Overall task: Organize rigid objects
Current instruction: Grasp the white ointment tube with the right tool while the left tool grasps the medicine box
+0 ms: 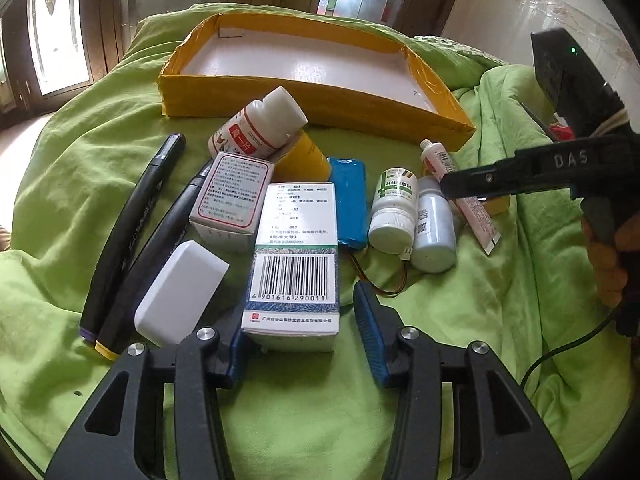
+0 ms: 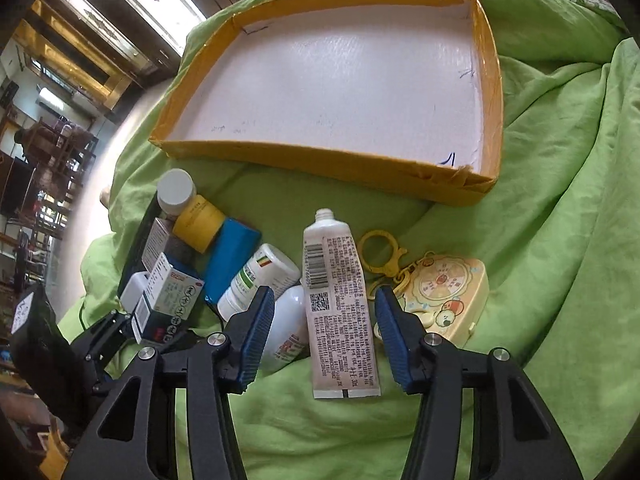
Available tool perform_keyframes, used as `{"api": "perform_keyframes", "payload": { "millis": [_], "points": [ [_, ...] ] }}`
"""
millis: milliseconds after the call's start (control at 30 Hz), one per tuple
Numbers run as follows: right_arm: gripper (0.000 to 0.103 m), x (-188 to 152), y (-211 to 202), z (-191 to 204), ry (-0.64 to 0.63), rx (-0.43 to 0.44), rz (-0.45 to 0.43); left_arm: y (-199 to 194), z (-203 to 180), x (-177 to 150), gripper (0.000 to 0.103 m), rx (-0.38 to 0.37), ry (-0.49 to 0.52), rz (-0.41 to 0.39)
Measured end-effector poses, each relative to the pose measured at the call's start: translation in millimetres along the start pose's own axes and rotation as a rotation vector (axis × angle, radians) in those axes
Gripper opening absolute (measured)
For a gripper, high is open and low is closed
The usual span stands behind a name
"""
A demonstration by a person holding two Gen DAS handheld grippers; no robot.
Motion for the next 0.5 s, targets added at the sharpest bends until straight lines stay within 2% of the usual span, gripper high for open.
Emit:
{"api": "perform_keyframes", "payload": {
  "millis": [67, 167, 267, 400, 500],
  "points": [
    [0.047, -2, 4, -3, 0.004, 0.006, 0.011, -4, 1, 1, 0.046, -0.009, 0.000, -0.015],
    [0.046, -1, 3, -3, 0.002, 0.012, 0.010, -8, 0, 8, 0.055, -0.008, 0.007, -0.042],
    [0.029, 0, 3, -5, 0.018, 0.041, 0.008, -4, 0, 16, 0.056, -0.002, 0.008, -0.043],
    [0.029, 0, 2, -7, 0.025, 0.057, 0.007, 1, 0, 25, 0.056, 0.009, 0.009, -0.039],
    [0.029, 0, 2, -7, 0.024, 0.058, 0.006, 8, -1, 28, 0.032, 0.024, 0.008, -0.019]
  ]
}}
Point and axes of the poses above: each gripper's, at about its wrist camera, not at the fingertips, and y roughly the way its jaws point, z to its left, x to its top, the point moved 4 cm from there along y, roughly the way its jaws point, and after that the axes turned 3 degrees about z, right-handed, at the moved point
